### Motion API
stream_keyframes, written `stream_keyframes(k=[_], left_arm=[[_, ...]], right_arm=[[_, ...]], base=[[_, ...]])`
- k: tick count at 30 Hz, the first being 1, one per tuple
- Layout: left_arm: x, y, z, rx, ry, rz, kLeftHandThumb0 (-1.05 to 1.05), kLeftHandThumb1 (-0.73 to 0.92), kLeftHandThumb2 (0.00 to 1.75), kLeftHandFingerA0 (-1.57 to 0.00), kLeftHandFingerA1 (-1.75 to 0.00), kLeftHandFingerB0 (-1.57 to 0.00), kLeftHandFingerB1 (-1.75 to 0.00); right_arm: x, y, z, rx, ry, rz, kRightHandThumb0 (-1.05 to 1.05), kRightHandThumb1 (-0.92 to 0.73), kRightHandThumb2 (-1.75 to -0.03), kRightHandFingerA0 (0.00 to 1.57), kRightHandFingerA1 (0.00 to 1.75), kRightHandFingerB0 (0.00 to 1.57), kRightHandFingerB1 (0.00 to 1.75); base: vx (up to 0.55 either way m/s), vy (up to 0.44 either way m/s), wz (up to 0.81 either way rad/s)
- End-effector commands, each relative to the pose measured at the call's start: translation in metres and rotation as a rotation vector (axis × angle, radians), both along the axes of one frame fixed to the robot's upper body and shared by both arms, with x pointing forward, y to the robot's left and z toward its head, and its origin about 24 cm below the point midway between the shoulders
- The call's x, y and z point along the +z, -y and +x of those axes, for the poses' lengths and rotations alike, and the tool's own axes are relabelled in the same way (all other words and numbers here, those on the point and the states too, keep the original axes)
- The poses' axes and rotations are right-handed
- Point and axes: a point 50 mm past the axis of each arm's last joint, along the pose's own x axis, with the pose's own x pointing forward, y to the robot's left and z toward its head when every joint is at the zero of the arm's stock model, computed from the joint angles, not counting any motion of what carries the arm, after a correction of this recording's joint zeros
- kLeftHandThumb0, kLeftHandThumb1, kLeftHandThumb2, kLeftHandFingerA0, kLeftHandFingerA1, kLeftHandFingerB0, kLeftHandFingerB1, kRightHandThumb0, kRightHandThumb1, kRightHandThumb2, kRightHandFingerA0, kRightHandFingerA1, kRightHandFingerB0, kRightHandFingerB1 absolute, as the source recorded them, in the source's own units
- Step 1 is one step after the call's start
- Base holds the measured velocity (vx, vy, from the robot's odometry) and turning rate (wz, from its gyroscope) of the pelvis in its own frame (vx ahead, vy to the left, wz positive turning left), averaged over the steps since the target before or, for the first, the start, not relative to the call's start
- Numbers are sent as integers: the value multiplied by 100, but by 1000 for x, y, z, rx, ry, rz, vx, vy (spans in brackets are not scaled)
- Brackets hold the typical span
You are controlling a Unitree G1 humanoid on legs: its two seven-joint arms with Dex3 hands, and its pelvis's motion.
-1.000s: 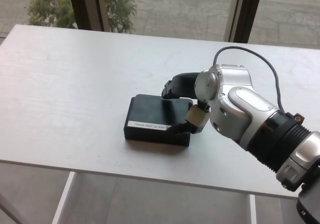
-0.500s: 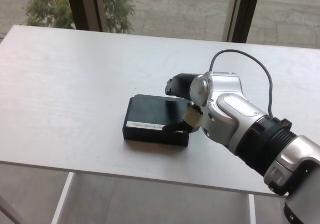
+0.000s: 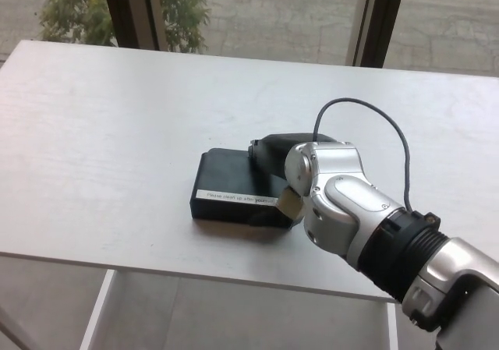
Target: The robot uses its right hand to pick up the magnetic container kept in the middle of the desk and turn leftwards and walk towards the whiteboard and extend the right arm to stick the container on it
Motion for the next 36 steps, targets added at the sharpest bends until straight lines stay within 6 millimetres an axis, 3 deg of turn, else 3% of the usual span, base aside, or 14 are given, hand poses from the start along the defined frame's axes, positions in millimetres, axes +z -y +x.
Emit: stream_keyframes(k=[1, 7, 11, 12, 18, 19, 20, 24, 25, 29, 32, 36], left_arm=[[8, -6, 2, -25, 86, 54, 6, 60, 115, -96, -97, -92, -97], [7, -5, 0, -29, 66, 71, 5, 60, 114, -96, -96, -91, -96], [8, -4, -1, -52, 85, 68, 7, 61, 114, -99, -98, -92, -97], [7, -4, -1, -50, 83, 65, 7, 60, 115, -99, -99, -90, -95], [6, -3, -2, -51, 85, 65, 7, 60, 115, -99, -99, -90, -95], [5, -2, -4, -49, 81, 55, 5, 62, 115, -99, -100, -90, -97], [5, -2, -6, -50, 64, 62, 5, 62, 115, -96, -98, -88, -95], [5, -3, -7, -54, 41, 79, 5, 62, 115, -96, -98, -88, -95], [5, -2, -8, -56, 45, 79, 6, 61, 113, -97, -98, -88, -95], [6, 0, -9, -59, 51, 79, 6, 61, 113, -97, -98, -88, -95], [5, 2, -14, -72, 43, 78, 7, 60, 114, -99, -99, -91, -96], [4, 3, -14, -71, 42, 79, 7, 60, 114, -99, -99, -91, -96]], right_arm=[[-12, 2, -6, 16, -69, 17, -88, -50, -93, 2, 27, 7, 4], [-20, 11, -8, -7, -134, 5, -86, -46, -92, 0, 29, 0, 7], [-29, 17, -10, -26, -122, -26, -68, -35, -87, 1, 55, 0, 20], [-32, 19, -11, -28, -82, -9, -68, -47, -58, 65, 153, 7, 33], [-37, 22, -14, -31, -17, 21, -68, -47, -58, 65, 153, 7, 33], [-44, 25, -19, -59, 72, 24, -43, -78, -63, 78, 146, 20, 34], [-48, 27, -23, -72, 122, 13, -33, -78, -69, 71, 153, 20, 36], [-51, 28, -26, -74, 149, -3, -33, -78, -69, 71, 153, 20, 36], [-55, 30, -28, -73, 180, -25, -36, -79, -67, 74, 160, 33, 36], [-61, 33, -32, -70, 232, -57, -36, -79, -67, 74, 160, 33, 36], [-77, 40, -41, -83, 265, -107, -34, -70, -67, 77, 156, 34, 51], [-79, 40, -42, -91, 275, -108, -34, -70, -67, 77, 156, 34, 51]], base=[[0, 0, 0], [0, 0, 0], [0, 0, 0], [0, 0, 0], [0, 0, 0], [0, 0, 0], [0, 0, 0], [0, 0, 0], [0, 0, 0], [0, 0, 0], [0, 0, 0], [0, 0, 0]])
